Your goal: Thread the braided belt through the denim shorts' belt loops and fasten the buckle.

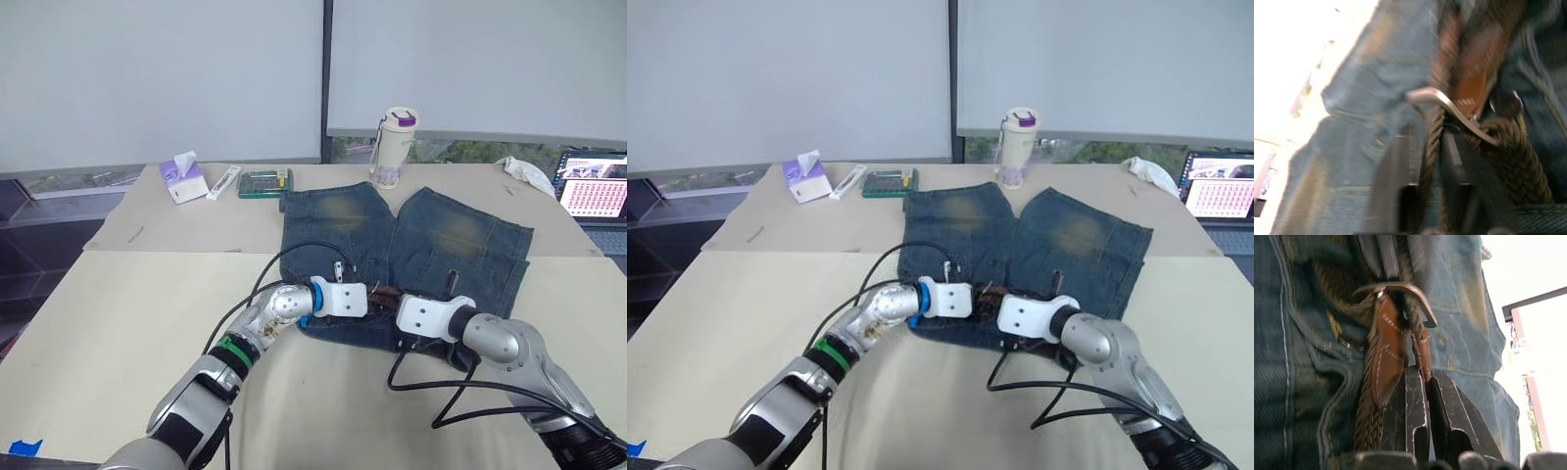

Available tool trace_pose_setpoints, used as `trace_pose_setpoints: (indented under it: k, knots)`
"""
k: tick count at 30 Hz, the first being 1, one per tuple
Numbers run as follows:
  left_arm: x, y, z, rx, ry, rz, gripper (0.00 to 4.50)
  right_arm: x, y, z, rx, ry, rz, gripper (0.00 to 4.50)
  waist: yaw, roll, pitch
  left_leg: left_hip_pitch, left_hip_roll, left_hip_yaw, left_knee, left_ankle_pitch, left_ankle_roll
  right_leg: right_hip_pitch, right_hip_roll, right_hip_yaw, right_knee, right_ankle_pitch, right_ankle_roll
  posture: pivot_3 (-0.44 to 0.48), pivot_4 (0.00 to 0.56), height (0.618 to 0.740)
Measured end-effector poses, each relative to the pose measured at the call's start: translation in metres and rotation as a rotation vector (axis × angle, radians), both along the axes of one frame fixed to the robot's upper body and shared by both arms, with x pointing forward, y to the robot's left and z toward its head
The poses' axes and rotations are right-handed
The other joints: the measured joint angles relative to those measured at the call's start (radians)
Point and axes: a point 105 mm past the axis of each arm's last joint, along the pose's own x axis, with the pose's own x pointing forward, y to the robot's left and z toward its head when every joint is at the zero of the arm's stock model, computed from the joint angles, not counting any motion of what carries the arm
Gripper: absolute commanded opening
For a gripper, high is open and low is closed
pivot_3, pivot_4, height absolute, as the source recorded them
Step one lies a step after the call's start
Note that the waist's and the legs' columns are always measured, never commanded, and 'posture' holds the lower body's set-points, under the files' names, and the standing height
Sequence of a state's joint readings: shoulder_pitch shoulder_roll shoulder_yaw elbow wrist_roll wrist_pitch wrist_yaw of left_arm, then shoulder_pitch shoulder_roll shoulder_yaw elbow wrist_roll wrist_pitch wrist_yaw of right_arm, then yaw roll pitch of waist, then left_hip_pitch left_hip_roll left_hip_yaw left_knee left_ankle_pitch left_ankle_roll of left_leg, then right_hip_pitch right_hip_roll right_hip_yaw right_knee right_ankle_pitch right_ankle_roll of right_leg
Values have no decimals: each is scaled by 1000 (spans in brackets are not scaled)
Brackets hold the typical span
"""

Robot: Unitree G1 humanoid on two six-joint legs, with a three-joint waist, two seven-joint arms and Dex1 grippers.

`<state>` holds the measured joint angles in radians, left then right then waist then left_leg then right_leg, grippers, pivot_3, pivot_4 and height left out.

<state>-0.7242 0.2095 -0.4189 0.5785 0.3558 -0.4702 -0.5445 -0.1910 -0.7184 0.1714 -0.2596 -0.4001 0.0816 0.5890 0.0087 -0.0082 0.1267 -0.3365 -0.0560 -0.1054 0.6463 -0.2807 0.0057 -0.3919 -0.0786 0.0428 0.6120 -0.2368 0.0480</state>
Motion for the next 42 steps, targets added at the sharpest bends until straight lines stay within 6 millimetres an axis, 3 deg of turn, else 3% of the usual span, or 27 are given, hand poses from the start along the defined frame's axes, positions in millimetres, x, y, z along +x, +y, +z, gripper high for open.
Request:
trace_pose_setpoints:
  k: [3,6,9,12,14,20,24,28,31,35,39,42]
  knots:
    - [-13,11,22,-191,19,-39,2968,1,-9,7,-6,-18,-14,0,0,0,0,0,1,-1,0,0,0,0,-1,1,0,0,0,0,150,740]
    - [-23,29,35,-311,67,-74,2968,-1,-19,8,-29,-25,-23,0,0,1,0,0,1,-1,0,0,0,0,-1,1,1,0,-1,0,150,740]
    - [-16,57,37,-399,153,-3,2968,-4,-25,6,-43,-20,-24,0,0,1,-1,1,1,-1,0,0,0,0,0,1,1,0,-1,0,150,740]
    - [-6,72,24,-380,218,80,2968,-5,-26,6,-39,-21,-24,0,1,1,-1,1,-1,0,0,0,0,1,0,1,0,0,-1,0,150,740]
    - [0,76,4,-330,288,132,2968,-5,-27,9,-40,-31,-25,0,2,1,-1,1,-1,0,0,0,0,1,0,0,0,0,-1,0,150,740]
    - [-3,67,-34,-195,411,142,2968,-6,-30,13,-28,-44,-22,0,2,1,-1,1,-1,1,0,0,0,2,0,0,0,0,-1,0,150,740]
    - [-6,66,-44,-78,436,119,2968,-15,-42,12,19,-6,-38,0,3,2,-2,2,-1,1,0,0,1,3,0,0,-1,0,-1,0,150,740]
    - [-7,71,-47,-22,439,124,2968,-28,-66,18,33,21,-67,0,-5,3,-5,3,1,1,0,-2,3,4,1,2,-1,0,-1,0,150,740]
    - [-8,72,-48,-15,441,129,2968,-51,-101,11,-42,116,-123,0,-4,4,-6,4,1,2,0,-3,4,5,0,2,-1,0,-1,0,150,740]
    - [-7,80,-51,-11,448,153,2968,-66,-142,4,-105,168,-213,0,-18,4,-8,6,2,5,-1,-3,4,9,1,5,0,-1,-1,0,150,740]
    - [-7,80,-51,-22,437,156,2968,-71,-165,4,-160,165,-260,0,-21,4,-8,14,1,6,-2,-3,5,13,0,5,0,-6,5,0,150,740]
    - [-7,81,-51,-39,420,158,2968,-69,-165,6,-132,147,-268,0,-20,4,-8,15,2,5,-2,-4,5,17,-1,5,-1,-6,4,0,150,740]
